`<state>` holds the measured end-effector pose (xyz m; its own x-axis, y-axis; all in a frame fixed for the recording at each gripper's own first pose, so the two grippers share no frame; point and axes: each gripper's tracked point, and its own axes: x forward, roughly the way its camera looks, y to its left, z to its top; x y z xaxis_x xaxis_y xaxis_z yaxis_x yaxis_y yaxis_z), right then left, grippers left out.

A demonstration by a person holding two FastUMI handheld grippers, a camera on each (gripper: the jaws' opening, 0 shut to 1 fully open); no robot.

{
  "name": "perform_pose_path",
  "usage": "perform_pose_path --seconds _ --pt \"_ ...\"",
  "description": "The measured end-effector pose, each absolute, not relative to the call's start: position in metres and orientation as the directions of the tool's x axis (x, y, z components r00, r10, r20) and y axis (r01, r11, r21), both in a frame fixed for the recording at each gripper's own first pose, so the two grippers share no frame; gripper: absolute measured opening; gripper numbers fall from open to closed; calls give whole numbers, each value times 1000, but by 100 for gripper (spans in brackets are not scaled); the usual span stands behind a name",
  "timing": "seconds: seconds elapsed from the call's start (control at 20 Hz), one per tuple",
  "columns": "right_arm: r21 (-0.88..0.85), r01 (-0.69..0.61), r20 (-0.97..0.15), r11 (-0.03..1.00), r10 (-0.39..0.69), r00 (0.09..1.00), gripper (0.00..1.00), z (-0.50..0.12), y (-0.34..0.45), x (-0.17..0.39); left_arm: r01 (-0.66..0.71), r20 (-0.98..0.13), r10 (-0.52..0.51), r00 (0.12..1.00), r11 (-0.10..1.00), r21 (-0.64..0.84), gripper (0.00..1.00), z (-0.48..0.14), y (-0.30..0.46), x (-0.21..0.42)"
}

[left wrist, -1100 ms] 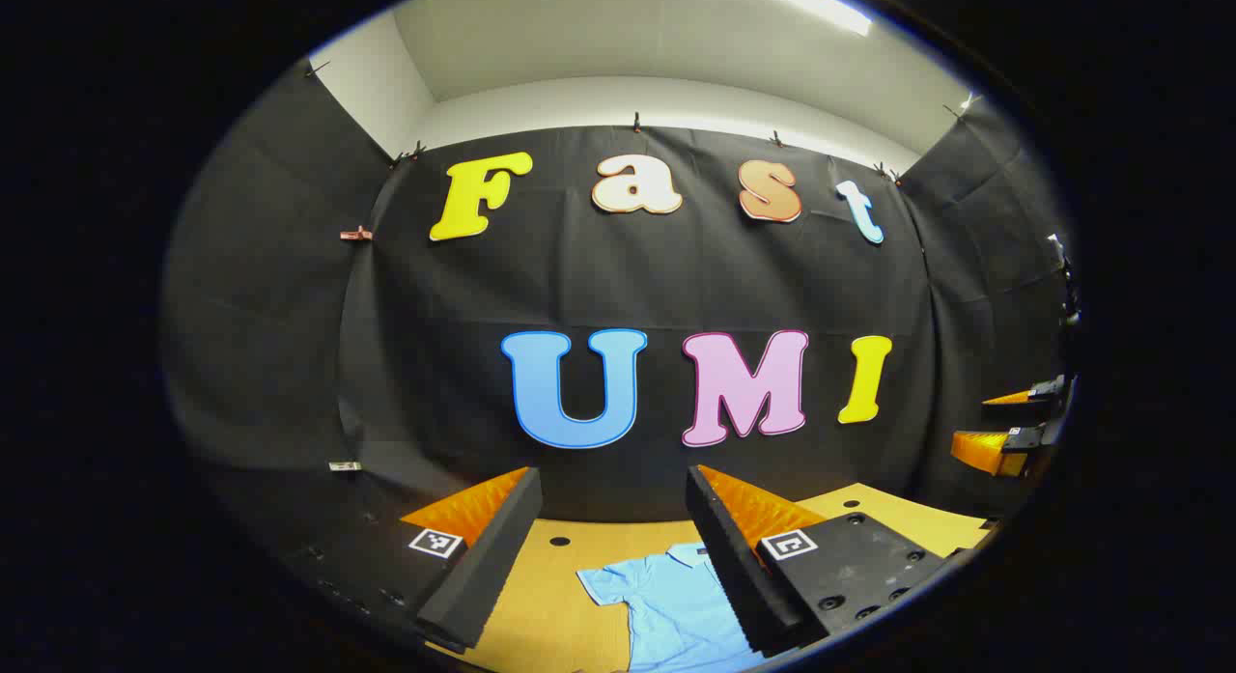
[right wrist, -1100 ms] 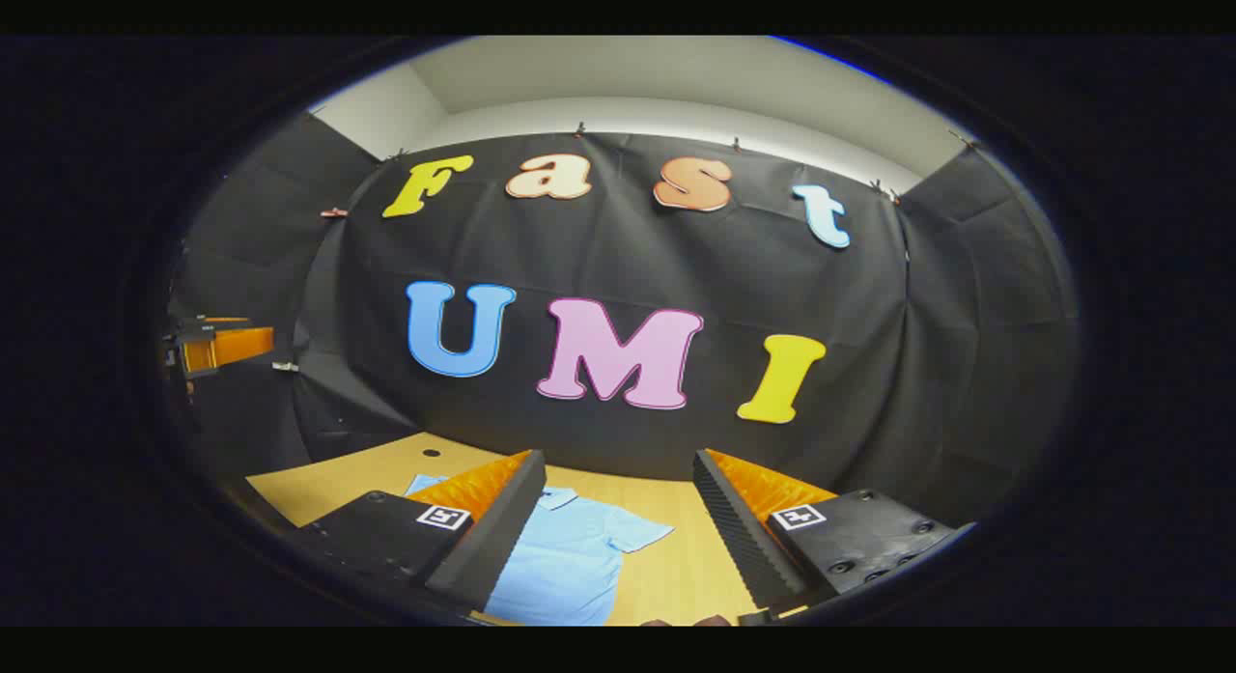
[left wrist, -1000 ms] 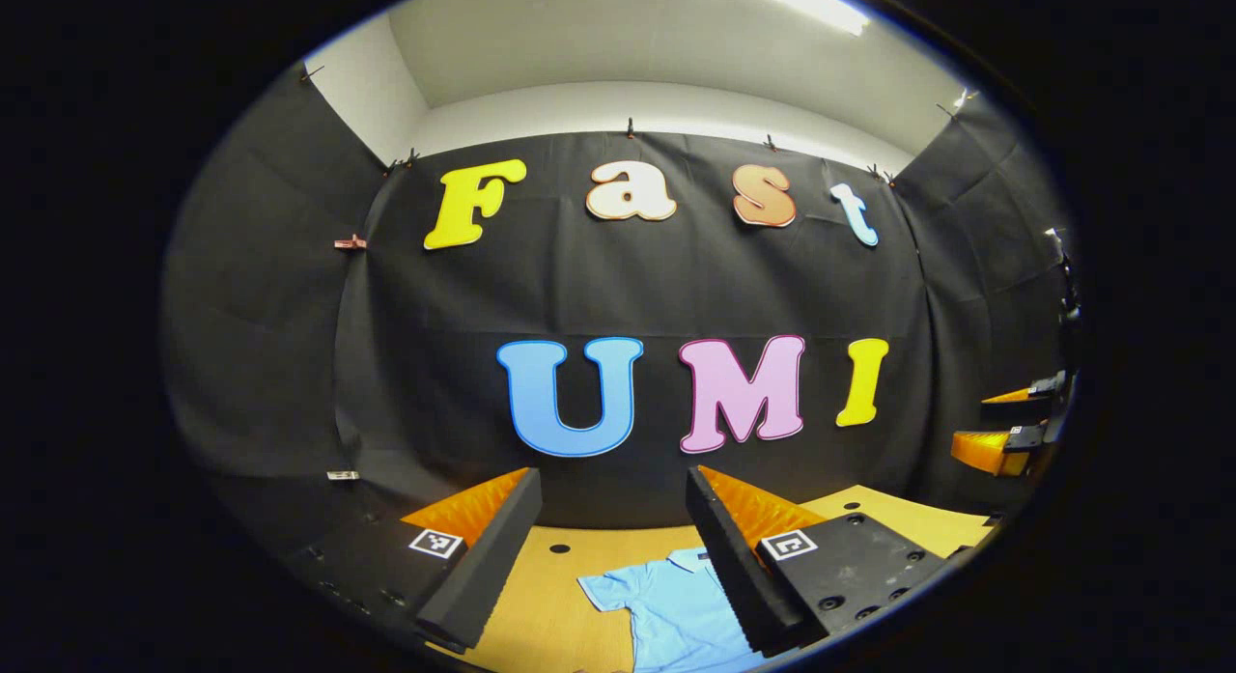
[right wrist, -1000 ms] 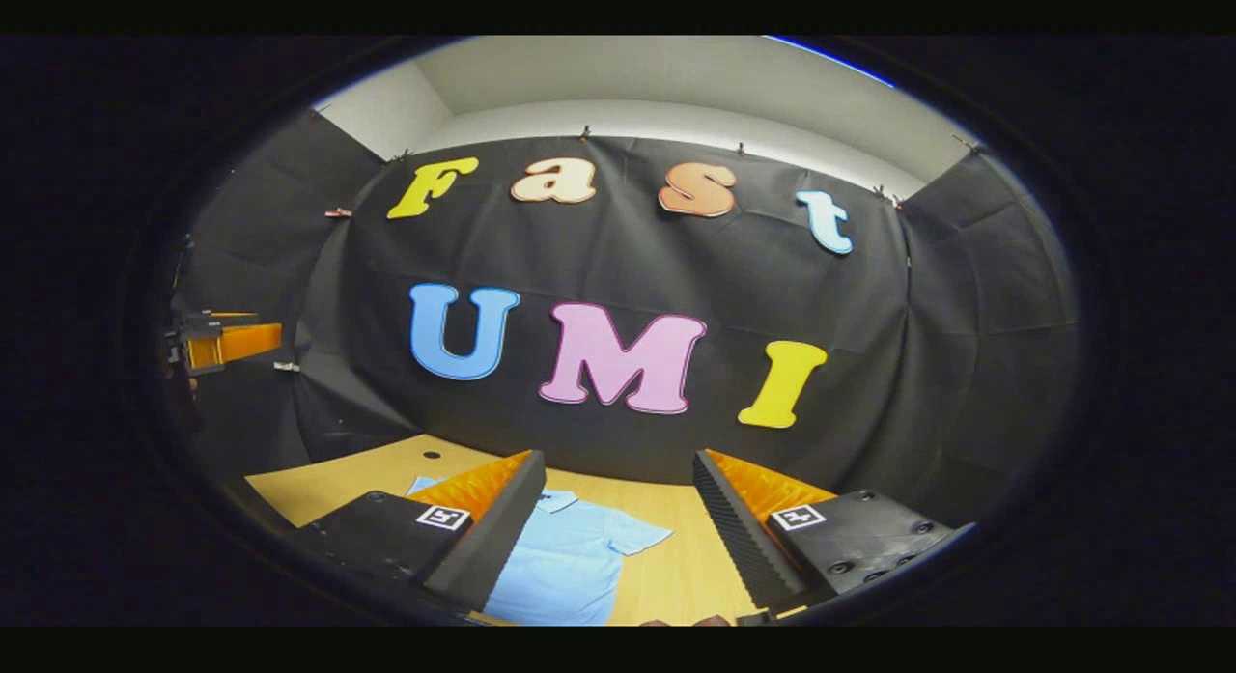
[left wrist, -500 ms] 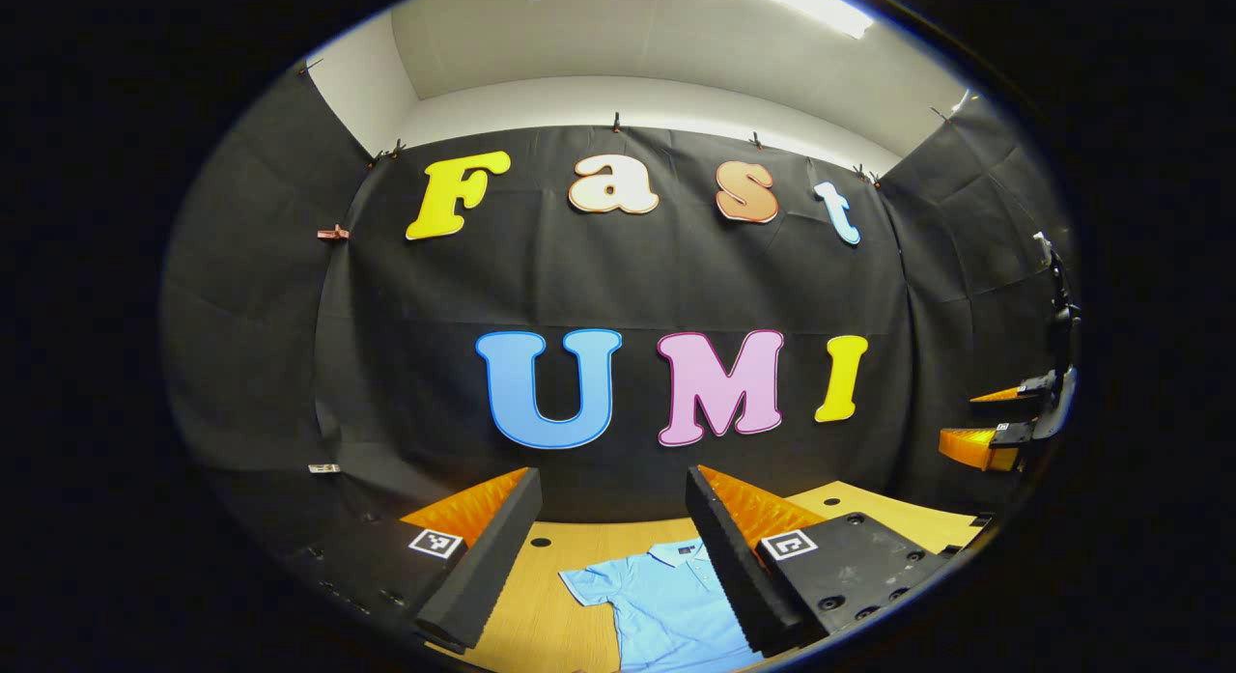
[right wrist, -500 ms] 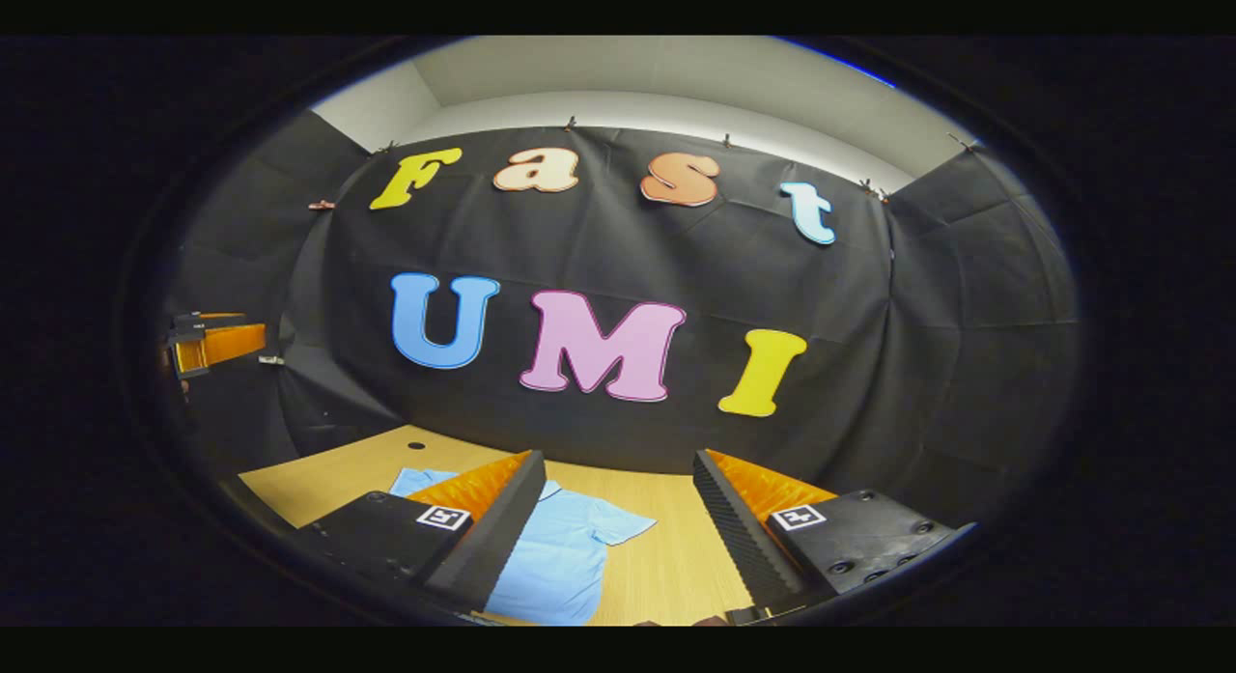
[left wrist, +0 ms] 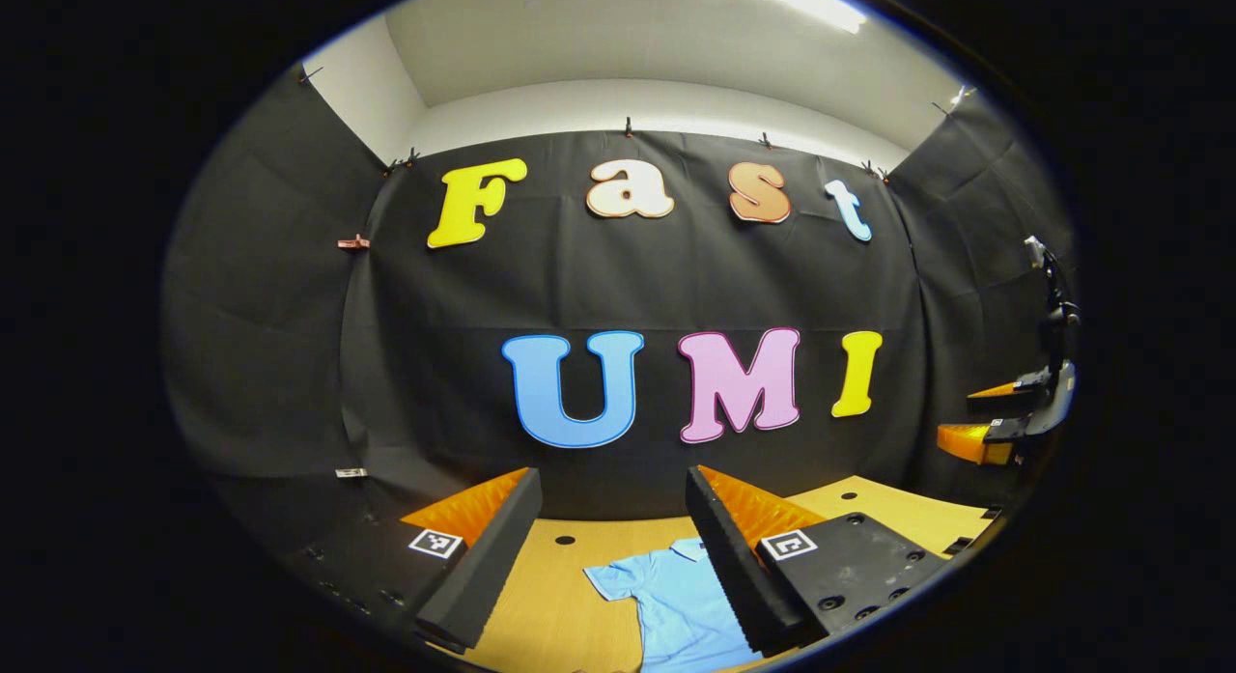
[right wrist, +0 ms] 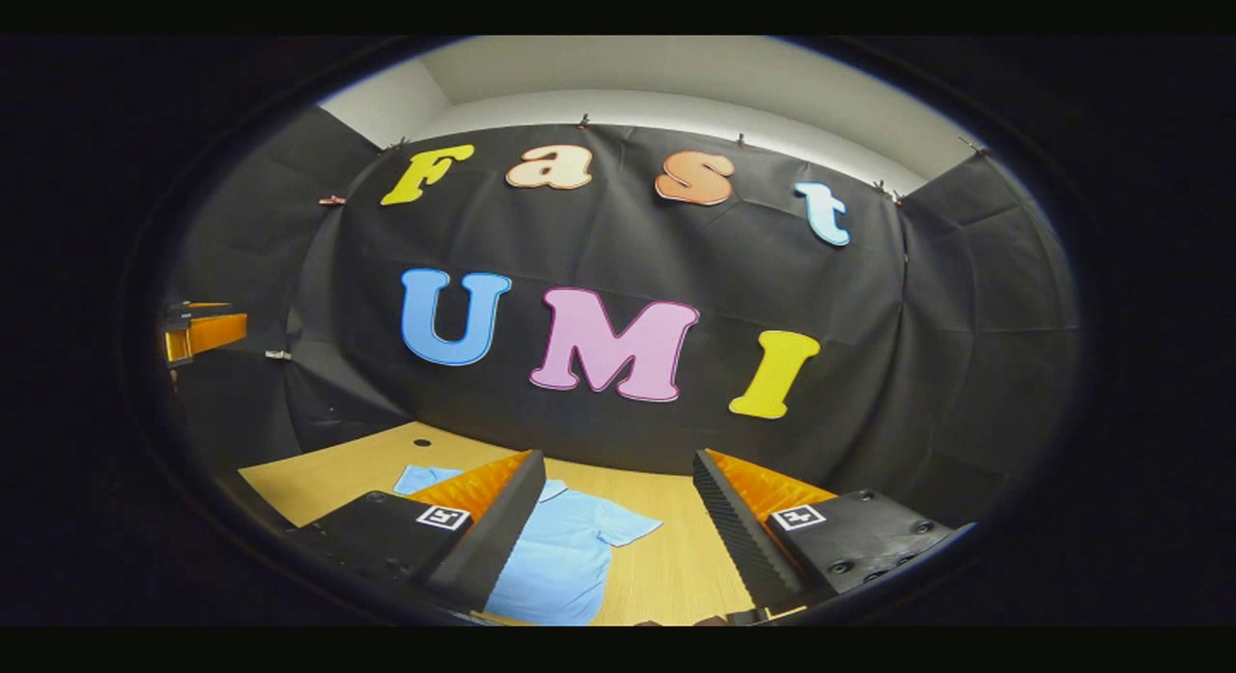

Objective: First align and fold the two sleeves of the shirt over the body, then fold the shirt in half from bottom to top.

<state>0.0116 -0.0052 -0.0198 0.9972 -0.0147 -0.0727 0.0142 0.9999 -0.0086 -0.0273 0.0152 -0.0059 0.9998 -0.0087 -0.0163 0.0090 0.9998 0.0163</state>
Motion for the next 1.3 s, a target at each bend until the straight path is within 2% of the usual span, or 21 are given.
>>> perform_pose_path --seconds 0.2,0.4,0.45,0.5,0.55,0.65,0.95,1.3 --pt "28 -1 -130 1000 5 992 97 -28 -5 31 -5 -20 5 1000 1000 6 96 -9 29 -36" --pt "-17 -18 -169 1000 15 985 97 -36 -9 57 -14 -20 14 1000 1000 8 96 -12 46 -42" --pt "-26 -30 -188 999 24 982 97 -41 -10 65 -15 -17 15 1000 1000 8 92 -14 50 -43" --pt "-25 -33 -208 999 27 978 97 -45 -13 75 -18 -22 18 1000 1000 2 100 -16 52 -42" --pt "-15 -37 -229 999 33 973 97 -52 -15 84 -23 -35 23 999 1000 -6 96 -22 54 -43" --pt "13 -50 -268 999 51 962 97 -68 -17 106 -31 -61 29 998 999 -25 96 -32 57 -43" --pt "-17 -116 -482 993 94 871 97 -173 -42 178 -90 -129 88 988 996 -15 96 -56 63 -27" --pt "25 -213 -717 977 166 677 98 -332 -58 270 -124 -269 136 954 990 62 96 -93 36 29"
